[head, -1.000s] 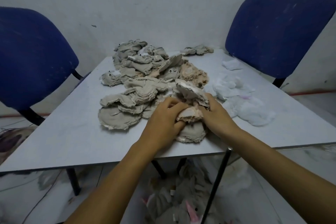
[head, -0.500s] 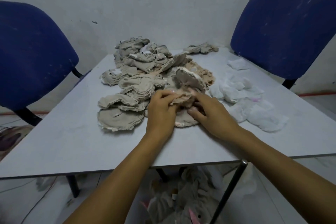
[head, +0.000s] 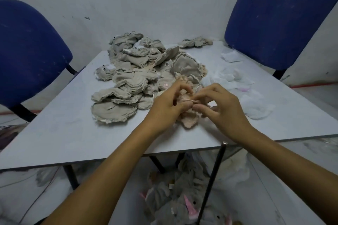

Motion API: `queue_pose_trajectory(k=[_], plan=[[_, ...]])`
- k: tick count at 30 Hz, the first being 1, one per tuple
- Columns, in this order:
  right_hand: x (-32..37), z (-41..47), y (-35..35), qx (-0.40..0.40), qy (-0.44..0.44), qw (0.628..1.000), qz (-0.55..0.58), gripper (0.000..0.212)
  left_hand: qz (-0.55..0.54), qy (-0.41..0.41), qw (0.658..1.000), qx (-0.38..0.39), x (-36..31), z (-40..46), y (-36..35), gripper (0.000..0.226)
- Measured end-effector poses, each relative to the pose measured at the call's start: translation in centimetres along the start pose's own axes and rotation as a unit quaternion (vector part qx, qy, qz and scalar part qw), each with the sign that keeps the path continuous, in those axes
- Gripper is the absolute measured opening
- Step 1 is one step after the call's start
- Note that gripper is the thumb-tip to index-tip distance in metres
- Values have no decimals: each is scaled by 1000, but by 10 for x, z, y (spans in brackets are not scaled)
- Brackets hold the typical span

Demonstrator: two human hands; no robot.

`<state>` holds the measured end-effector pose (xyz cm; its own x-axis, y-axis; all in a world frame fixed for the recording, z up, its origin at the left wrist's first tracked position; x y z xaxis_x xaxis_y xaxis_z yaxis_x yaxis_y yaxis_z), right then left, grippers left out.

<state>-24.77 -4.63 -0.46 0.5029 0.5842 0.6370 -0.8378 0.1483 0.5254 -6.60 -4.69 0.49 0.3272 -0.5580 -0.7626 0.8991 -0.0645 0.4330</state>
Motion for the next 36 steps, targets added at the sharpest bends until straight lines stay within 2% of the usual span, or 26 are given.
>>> queue_pose_trajectory(k=[3,6,7,10,13,16,20,25,28,30,32,34,36], plan=[[-8,-1,2,60,-89,994,4,13,24,16,999,20,1,-5,-4,8],[-11,-5,6,183,-99,977,-53,27,39,34,999,13,5,-7,-8,24],[-10,-6,8,199,-92,975,-44,31,43,35,998,4,4,-7,-9,25],[-9,-5,13,147,-68,987,18,22,-5,40,999,-15,-2,-4,-10,22],[-11,-4,16,69,-88,991,75,12,-65,43,997,28,-9,-3,-9,10],[-16,-4,15,32,-137,982,123,8,-50,32,996,66,-13,-2,-8,11],[-18,-2,7,5,-138,984,110,16,-1,1,1000,7,-7,1,-7,14],[-14,-2,-4,30,-162,975,152,15,55,8,995,-83,5,7,-14,11],[-11,0,-8,96,-181,961,187,21,-1,51,988,-144,7,10,-19,18],[-11,1,-9,88,-204,946,236,25,-30,63,987,-147,6,11,-24,21],[-12,2,-9,51,-222,941,249,19,1,50,991,-128,4,9,-29,17],[-12,1,-10,35,-245,933,262,12,87,15,990,-113,2,7,-33,15],[-12,2,-9,35,-261,920,291,8,174,-31,973,-145,0,9,-33,15]])
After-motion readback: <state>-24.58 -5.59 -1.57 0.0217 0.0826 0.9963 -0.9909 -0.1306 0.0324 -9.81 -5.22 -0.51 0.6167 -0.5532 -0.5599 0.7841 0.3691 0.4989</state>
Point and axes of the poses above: each hand's wrist, its own z-axis towards the middle knuckle, its own y-axis out of the back of the hand, x = y × z, the point moved 1 cm from there along z, towards the middle knuckle, and after that the axes turned 8 degrees about -y, right-handed, at the moved point
